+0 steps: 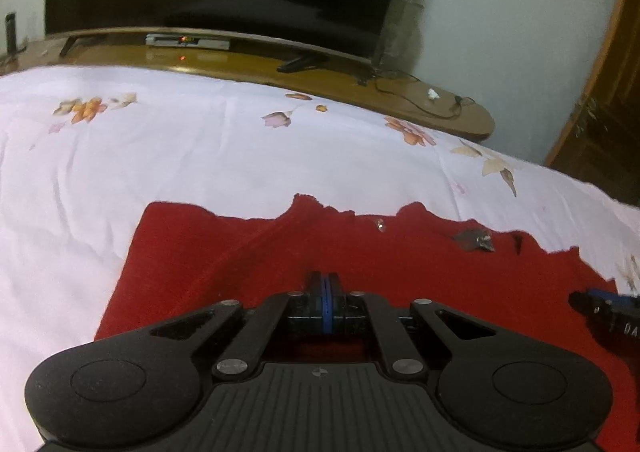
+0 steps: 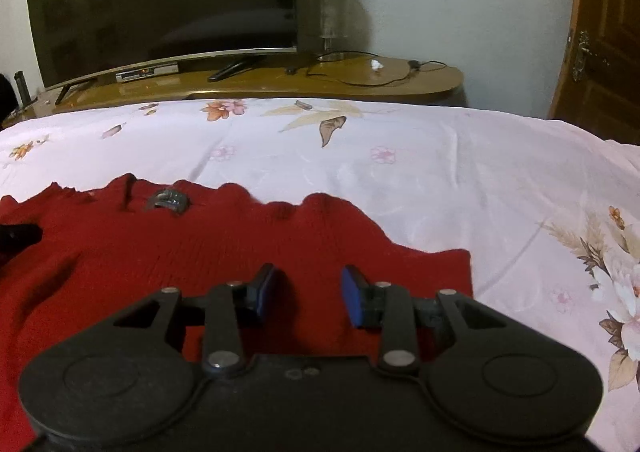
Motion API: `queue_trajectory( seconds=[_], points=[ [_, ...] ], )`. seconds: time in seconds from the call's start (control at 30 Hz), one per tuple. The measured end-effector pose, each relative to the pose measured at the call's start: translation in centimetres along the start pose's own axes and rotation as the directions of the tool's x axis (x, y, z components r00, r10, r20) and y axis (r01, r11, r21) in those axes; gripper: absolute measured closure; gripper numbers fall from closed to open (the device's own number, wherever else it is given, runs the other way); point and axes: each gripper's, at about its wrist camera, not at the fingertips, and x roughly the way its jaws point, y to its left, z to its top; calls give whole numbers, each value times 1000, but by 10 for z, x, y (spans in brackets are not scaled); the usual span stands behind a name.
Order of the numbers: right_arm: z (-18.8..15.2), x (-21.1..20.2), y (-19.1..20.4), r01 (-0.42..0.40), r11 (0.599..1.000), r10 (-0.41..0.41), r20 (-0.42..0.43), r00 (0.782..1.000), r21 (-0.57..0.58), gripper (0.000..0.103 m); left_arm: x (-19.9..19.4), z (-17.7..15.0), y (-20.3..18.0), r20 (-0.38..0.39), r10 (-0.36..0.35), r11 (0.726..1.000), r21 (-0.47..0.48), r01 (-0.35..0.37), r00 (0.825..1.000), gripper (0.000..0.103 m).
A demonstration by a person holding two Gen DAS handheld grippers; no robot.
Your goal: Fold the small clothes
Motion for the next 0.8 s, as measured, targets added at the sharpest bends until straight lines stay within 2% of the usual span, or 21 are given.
queue_trajectory(
  seconds=[0.07, 0.17, 0.3, 0.4, 0.47, 0.57, 0.67, 0.8],
  points=[
    [2, -1, 2, 6, 1000, -6, -6, 1000, 3, 70, -4, 0, -4, -11, 10, 1000, -4, -10, 1000, 99],
    [7, -18, 7, -29, 999, 29, 17, 999, 21, 68, -16, -1, -14, 0, 25, 999, 30, -25, 1000, 99],
    [5, -40, 10, -61, 997, 59, 49, 997, 41, 67, -39, -12, -23, -22, -4, 999, 45, 5, 1000, 99],
    [-9, -45, 14, -62, 998, 62, 22, 998, 30, 67, -45, -27, -25, -38, 3, 998, 61, 0, 999, 99],
    [-18, -37, 16, -30, 1000, 30, -8, 1000, 3, 67, -43, -33, -23, -27, 11, 997, 76, -9, 1000, 99],
    [-18, -37, 15, -23, 1000, 23, -8, 1000, 3, 67, -45, -29, -19, -40, 11, 999, 38, -9, 999, 99],
    [-15, -50, 14, -29, 999, 29, 1, 1000, 39, 66, -52, -29, -24, -43, 37, 997, 63, -34, 998, 99],
    [-26, -73, 24, -63, 998, 63, 13, 998, 30, 65, -68, -34, -28, -26, 46, 995, 85, -43, 999, 99]
  ],
)
